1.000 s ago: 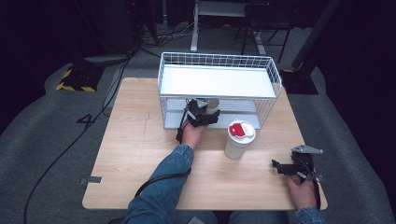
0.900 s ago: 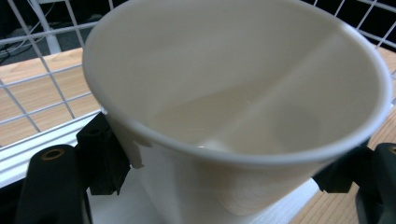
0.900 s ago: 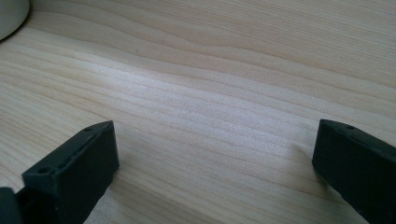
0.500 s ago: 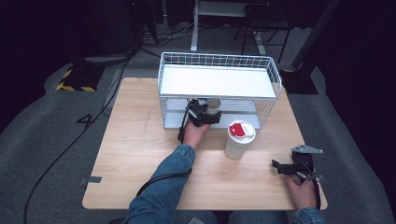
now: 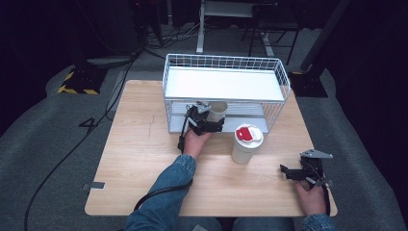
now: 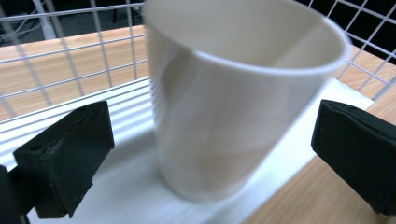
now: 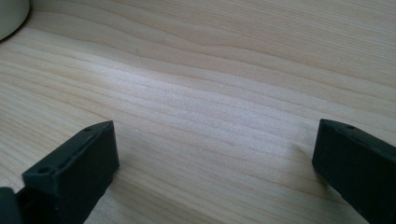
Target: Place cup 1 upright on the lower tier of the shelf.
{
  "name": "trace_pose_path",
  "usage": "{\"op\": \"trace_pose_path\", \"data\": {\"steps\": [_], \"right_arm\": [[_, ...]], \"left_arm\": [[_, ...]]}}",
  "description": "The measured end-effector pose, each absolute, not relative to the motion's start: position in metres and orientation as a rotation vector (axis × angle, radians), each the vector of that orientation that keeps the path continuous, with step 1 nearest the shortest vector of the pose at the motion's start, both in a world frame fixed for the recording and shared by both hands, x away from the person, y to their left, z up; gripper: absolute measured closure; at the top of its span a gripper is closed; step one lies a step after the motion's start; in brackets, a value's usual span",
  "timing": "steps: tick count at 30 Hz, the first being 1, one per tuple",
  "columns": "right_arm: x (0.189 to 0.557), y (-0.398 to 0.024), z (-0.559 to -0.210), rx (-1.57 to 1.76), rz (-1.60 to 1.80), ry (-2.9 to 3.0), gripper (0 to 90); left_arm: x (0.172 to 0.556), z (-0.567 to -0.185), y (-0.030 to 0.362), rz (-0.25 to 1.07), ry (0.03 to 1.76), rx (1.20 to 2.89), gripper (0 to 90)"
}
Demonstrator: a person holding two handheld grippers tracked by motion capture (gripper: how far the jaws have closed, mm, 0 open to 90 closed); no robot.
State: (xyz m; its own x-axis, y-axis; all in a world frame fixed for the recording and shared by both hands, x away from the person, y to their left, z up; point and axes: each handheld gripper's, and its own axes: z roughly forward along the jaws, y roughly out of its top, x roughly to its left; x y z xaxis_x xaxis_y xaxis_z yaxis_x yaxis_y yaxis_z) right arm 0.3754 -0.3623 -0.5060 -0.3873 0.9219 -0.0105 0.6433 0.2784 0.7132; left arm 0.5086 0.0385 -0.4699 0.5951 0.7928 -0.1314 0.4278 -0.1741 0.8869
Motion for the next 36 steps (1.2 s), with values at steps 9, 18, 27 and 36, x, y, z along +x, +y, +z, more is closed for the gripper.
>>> {"op": "trace_pose_path", "data": {"steps": [9, 18, 27, 36], "right_arm": [[0.376, -0.362, -0.506, 1.405, 0.886, 2.132, 0.6], [0.376, -0.362, -0.506, 1.405, 0.886, 2.132, 0.6], [0.376, -0.362, -0.506, 1.405, 0.885, 2.131, 0.6], [0.376, -0.362, -0.506, 1.405, 0.891, 2.134, 1.0]], "left_arm": [[0.477, -0.453, 0.057, 0.479, 1.018, 1.765, 0.0], [0.446, -0.433, 0.078, 0.511, 0.968, 1.778, 0.0], [0.415, -0.421, 0.104, 0.524, 0.945, 1.803, 0.0], [0.387, -0.429, 0.133, 0.567, 0.956, 1.888, 0.0]]}}
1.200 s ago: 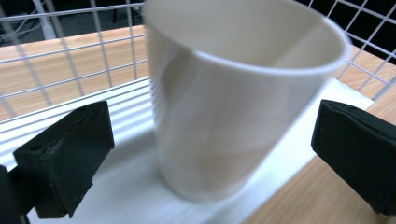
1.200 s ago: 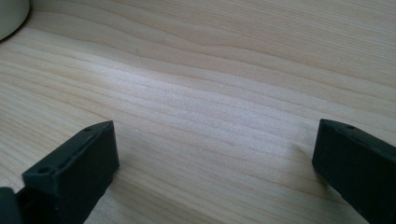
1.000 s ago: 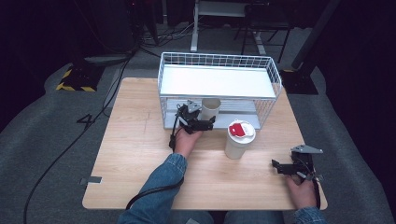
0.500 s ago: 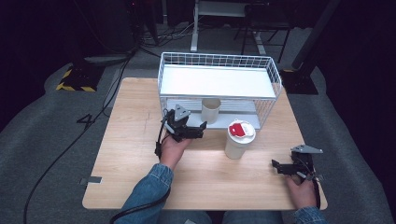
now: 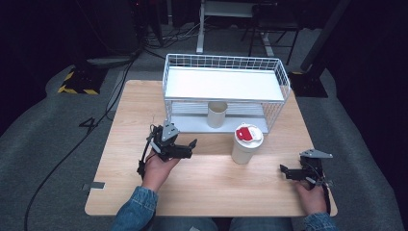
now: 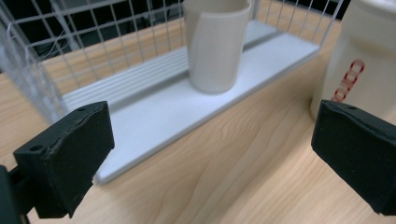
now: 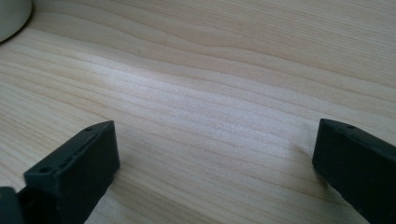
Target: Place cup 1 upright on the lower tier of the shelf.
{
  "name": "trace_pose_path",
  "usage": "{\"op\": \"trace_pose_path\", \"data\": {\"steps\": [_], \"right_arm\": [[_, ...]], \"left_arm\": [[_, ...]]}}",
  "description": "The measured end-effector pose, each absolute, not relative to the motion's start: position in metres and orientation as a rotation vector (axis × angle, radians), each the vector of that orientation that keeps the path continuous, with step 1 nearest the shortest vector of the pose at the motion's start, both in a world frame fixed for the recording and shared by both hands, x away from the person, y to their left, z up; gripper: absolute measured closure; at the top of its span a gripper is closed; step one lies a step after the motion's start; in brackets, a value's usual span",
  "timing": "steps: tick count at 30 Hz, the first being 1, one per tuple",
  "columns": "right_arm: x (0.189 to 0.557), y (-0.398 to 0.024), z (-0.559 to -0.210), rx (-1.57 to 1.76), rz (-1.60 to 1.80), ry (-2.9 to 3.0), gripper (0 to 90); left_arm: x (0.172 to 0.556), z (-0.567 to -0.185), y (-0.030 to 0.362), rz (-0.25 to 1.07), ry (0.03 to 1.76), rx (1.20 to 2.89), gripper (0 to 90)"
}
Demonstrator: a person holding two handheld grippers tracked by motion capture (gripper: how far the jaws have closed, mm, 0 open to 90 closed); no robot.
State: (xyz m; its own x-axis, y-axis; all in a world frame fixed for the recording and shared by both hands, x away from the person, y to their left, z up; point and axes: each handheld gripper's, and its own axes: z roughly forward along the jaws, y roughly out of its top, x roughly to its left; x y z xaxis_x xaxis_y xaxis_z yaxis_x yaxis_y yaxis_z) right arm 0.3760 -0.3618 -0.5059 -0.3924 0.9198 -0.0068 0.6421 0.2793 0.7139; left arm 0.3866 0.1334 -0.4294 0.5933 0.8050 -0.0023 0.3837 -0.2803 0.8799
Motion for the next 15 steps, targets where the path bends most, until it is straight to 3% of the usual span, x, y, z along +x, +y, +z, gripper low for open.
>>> {"op": "trace_pose_path", "data": {"steps": [15], "right_arm": [[0.376, -0.363, -0.506, 1.376, 0.902, 2.164, 1.4]], "left_arm": [[0.355, -0.453, 0.174, 0.480, 1.014, 2.038, 0.0]]}}
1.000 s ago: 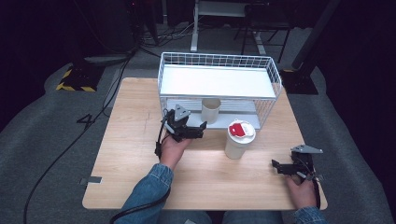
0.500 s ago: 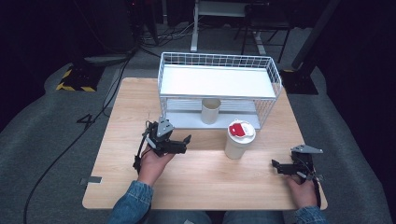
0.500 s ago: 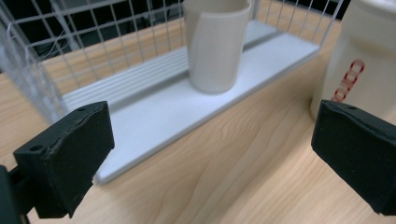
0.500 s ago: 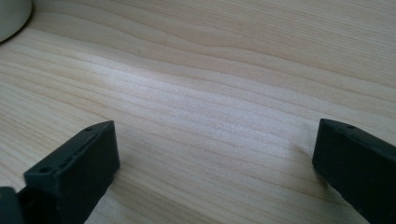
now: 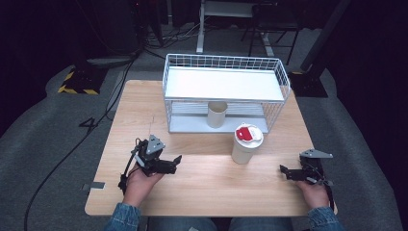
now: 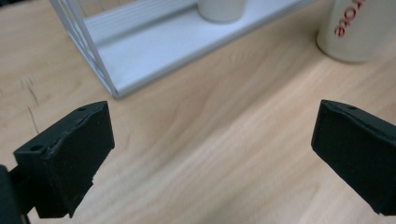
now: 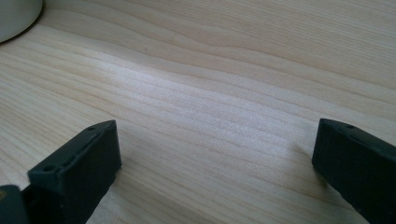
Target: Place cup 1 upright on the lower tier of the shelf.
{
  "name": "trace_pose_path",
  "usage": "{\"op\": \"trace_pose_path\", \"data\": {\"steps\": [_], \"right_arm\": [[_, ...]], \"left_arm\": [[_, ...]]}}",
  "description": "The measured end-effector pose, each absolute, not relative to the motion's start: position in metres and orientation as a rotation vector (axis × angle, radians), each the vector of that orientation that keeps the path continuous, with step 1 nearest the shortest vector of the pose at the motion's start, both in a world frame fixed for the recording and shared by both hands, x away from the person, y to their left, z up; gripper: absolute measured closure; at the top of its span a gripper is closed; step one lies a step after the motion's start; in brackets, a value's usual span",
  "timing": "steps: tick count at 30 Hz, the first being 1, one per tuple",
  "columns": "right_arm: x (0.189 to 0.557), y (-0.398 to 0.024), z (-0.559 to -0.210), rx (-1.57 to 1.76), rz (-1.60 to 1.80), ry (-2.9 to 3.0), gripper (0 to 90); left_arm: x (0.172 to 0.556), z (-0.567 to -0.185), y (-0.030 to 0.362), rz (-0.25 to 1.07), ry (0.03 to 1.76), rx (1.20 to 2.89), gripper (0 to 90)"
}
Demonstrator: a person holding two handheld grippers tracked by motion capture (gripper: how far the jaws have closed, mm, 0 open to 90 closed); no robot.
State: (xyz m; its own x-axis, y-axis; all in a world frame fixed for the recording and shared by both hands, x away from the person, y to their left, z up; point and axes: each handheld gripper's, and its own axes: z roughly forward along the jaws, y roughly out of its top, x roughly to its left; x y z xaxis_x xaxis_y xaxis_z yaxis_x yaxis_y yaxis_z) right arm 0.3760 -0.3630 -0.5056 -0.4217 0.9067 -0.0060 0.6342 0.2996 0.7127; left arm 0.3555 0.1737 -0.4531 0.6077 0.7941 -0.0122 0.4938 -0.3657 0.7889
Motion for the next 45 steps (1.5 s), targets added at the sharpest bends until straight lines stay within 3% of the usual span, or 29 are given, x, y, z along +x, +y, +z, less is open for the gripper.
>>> {"op": "trace_pose_path", "data": {"steps": [10, 15, 27, 32, 45], "right_arm": [[0.377, -0.362, -0.506, 1.378, 0.899, 2.165, 0.3], [0.376, -0.360, -0.506, 1.392, 0.892, 2.148, 0.7], [0.375, -0.360, -0.506, 1.368, 0.913, 2.165, 3.4], [0.375, -0.360, -0.506, 1.374, 0.904, 2.158, 2.0], [0.375, -0.359, -0.506, 1.394, 0.900, 2.151, 1.4]], "left_arm": [[0.348, -0.470, 0.181, 0.459, 1.062, 2.104, 0.1], [0.349, -0.480, 0.181, 0.369, 1.104, 2.150, 0.1], [0.350, -0.501, 0.184, 0.371, 1.171, 2.228, 0.0], [0.350, -0.505, 0.190, 0.392, 1.087, 2.201, 0.0], [0.355, -0.505, 0.191, 0.385, 1.071, 2.206, 0.3]]}}
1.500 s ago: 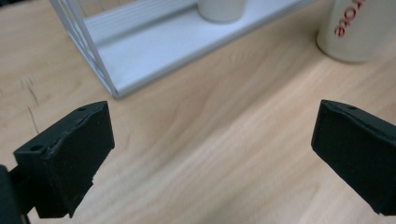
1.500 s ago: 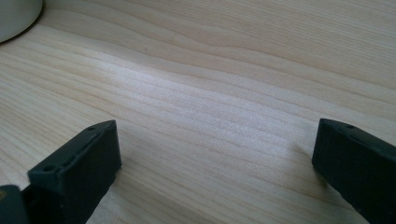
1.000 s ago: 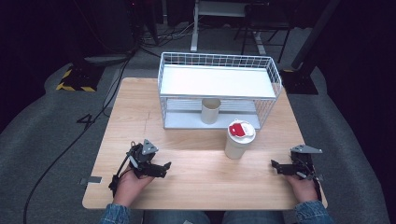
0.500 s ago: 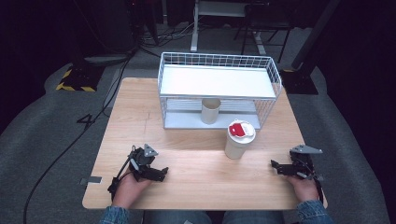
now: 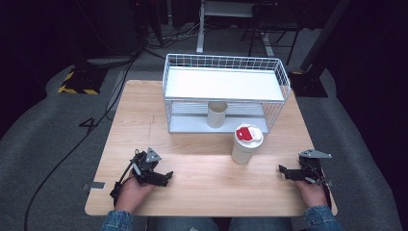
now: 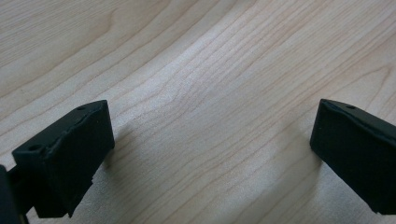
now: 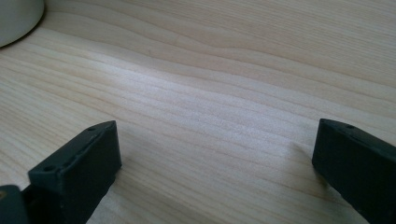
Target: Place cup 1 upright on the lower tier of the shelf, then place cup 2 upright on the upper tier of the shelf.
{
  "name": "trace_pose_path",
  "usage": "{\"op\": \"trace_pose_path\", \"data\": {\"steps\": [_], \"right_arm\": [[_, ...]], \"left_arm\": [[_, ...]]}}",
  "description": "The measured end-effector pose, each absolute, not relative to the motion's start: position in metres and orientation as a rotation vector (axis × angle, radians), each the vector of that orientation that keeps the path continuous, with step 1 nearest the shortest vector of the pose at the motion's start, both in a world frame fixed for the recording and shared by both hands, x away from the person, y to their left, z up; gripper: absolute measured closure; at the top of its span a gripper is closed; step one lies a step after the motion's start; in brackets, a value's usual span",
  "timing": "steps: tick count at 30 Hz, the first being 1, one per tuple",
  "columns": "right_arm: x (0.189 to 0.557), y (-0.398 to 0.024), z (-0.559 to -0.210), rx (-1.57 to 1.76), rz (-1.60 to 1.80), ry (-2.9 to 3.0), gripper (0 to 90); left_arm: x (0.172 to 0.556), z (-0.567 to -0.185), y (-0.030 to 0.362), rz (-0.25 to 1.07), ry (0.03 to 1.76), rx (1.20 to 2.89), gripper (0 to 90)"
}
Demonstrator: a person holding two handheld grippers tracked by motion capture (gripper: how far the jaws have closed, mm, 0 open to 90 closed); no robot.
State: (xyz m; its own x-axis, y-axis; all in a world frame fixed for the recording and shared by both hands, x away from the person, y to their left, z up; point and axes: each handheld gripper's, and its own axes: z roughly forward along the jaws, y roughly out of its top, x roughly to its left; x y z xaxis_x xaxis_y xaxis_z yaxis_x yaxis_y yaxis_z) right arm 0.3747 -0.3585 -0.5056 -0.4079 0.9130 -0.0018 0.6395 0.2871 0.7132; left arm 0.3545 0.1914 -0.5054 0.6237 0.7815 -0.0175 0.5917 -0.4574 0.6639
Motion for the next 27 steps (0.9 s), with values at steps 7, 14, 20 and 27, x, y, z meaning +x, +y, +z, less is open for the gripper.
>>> {"op": "trace_pose_path", "data": {"steps": [7, 14, 20, 27], "right_arm": [[0.374, -0.359, -0.506, 1.383, 0.911, 2.155, 2.0], [0.372, -0.359, -0.502, 1.366, 0.952, 2.156, 2.5], [0.369, -0.349, -0.492, 1.315, 1.008, 2.181, 2.5], [0.366, -0.332, -0.475, 1.220, 1.107, 2.217, 2.5]], "left_arm": [[0.356, -0.505, 0.190, 0.389, 1.099, 2.190, 1.3], [0.356, -0.505, 0.194, 0.407, 1.127, 2.136, 8.6], [0.355, -0.504, 0.191, 0.432, 1.127, 2.145, 14.0], [0.355, -0.504, 0.191, 0.429, 1.129, 2.146, 13.9]]}}
